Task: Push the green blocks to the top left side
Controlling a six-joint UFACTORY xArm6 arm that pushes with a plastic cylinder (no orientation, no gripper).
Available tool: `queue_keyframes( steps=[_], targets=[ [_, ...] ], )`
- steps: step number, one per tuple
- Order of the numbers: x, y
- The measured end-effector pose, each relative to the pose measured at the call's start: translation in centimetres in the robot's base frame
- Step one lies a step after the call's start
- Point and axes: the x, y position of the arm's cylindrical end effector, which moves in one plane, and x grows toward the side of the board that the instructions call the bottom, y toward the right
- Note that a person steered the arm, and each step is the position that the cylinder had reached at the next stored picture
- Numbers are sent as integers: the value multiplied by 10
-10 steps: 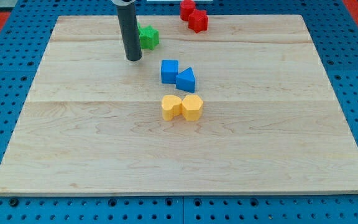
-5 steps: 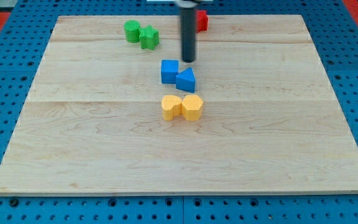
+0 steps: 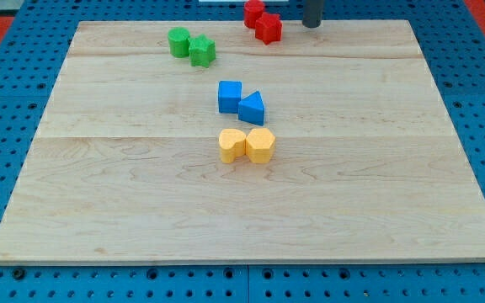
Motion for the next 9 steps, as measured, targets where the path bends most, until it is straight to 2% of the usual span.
queue_keyframes(
  steps=[4,5,9],
  targets=[
    [2,-18],
    [6,4],
    [5,-7]
  ],
)
